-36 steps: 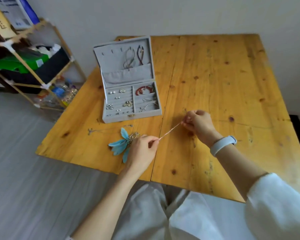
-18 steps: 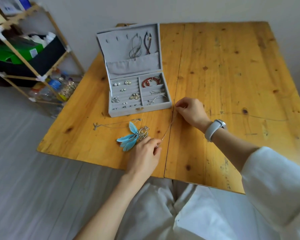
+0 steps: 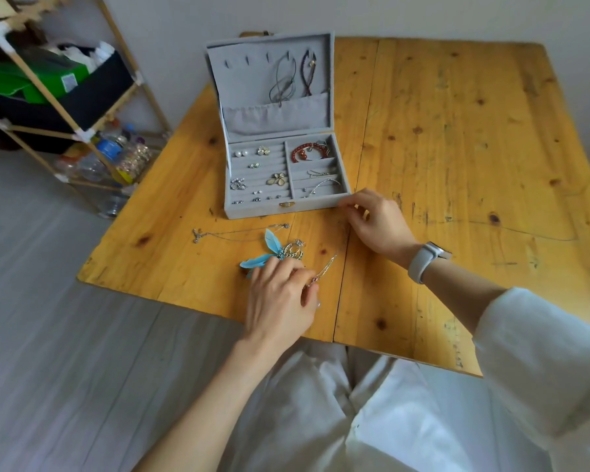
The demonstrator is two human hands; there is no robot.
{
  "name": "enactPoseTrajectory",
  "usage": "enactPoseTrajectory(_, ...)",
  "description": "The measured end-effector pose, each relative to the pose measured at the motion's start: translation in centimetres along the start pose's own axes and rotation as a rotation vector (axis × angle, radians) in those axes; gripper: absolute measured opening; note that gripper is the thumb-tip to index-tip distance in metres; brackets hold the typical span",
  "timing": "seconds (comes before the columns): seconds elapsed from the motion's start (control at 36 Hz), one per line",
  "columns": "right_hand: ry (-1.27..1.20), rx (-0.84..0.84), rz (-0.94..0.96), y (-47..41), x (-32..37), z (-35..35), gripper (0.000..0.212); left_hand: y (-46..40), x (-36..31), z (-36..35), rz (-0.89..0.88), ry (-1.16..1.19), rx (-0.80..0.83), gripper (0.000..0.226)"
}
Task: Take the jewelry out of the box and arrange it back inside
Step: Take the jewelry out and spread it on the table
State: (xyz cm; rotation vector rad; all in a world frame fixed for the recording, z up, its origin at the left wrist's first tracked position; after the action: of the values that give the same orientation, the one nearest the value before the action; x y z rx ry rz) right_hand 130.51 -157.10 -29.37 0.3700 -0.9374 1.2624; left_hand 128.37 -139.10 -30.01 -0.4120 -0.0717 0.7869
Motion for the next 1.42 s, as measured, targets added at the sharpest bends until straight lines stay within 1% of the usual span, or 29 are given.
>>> enactPoseTrajectory(0.08, 0.178, 0.110, 0.137, 1.3, 0.9, -0.8, 0.043, 0.2, -0.8, -0.1, -0.087, 0.008, -0.004, 0.031)
enactPoseTrajectory(0.17, 0.323, 0.245, 0.246, 3.0, 0.9, -2.4, 0.046, 0.5, -1.3, -0.4, -0.142, 0.005, 0.010, 0.034)
enactPoseTrajectory(0.25, 0.427, 0.300, 0.244, 3.6, 0.0, -3.2, 0.049, 0.9, -1.2, -0.4, -0.151, 0.005, 0.003, 0.034)
enactPoseTrajectory(0.36, 0.457, 0.313, 0.206, 3.3, -0.2, -3.5, 0.051, 1.2, -0.9, -0.5, -0.159, 0.011, 0.014, 0.036)
enactPoseTrajectory(0.44, 0.398, 0.280, 0.222, 2.9, 0.5, -3.0, 0.048, 0.6, -0.4, -0.3, -0.128, 0.032, 0.016, 0.036)
enactPoseTrajectory(0.58, 0.284, 0.182, 0.194, 0.8, 2.4, -1.1, 0.049, -3.0, 1.2, 0.7, -0.062, 0.053, -0.037, 0.037)
enactPoseTrajectory(0.64, 0.231, 0.123, 0.189, -0.7, 3.3, -0.2, 0.043, -5.3, 2.2, 0.8, -0.036, 0.040, -0.043, 0.039)
enactPoseTrajectory(0.72, 0.134, 0.066, 0.144, -3.8, 4.6, 1.0, 0.032, -9.3, 3.8, 1.4, 0.003, 0.000, -0.048, 0.041)
enactPoseTrajectory(0.83, 0.034, 0.057, 0.032, -8.9, 6.2, 2.1, 0.032, -15.2, 5.9, 2.8, 0.041, -0.077, -0.036, 0.037)
enactPoseTrajectory(0.92, -0.027, -0.012, 0.005, -12.8, 7.4, 3.0, 0.033, -19.7, 7.3, 4.0, 0.049, -0.169, -0.059, 0.044)
enactPoseTrajectory(1.06, -0.016, -0.110, -0.091, -18.7, 6.3, 2.2, 0.028, -25.6, 9.7, 4.8, 0.098, -0.312, -0.131, 0.064)
enactPoseTrajectory(1.14, 0.053, -0.158, -0.172, -20.8, 4.9, 1.1, 0.026, -28.0, 11.2, 4.0, 0.149, -0.354, -0.107, 0.074)
enactPoseTrajectory(1.25, 0.069, -0.233, -0.234, -22.4, 3.7, 0.2, 0.032, -28.7, 12.9, 2.2, 0.206, -0.335, -0.091, 0.072)
enactPoseTrajectory(1.33, 0.057, -0.279, -0.262, -23.1, 3.5, -0.4, 0.031, -28.3, 13.3, 1.7, 0.203, -0.325, -0.155, 0.070)
enactPoseTrajectory(1.42, 0.038, -0.353, -0.234, -23.3, 4.2, 0.4, 0.027, -28.3, 13.2, 1.8, 0.183, -0.310, -0.218, 0.069)
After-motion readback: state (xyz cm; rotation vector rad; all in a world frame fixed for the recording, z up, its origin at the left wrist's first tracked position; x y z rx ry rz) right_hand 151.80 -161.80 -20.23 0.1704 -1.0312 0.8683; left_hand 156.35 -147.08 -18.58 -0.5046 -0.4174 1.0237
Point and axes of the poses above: each hand's wrist, its own y-axis away from the middle knuckle, its own z-axis out of the back of the hand, x = y × z, the point moved 9 cm from there along -y, towards the middle knuckle, and after that the axes turned 14 degrees about -y, right-handed, at the moved point
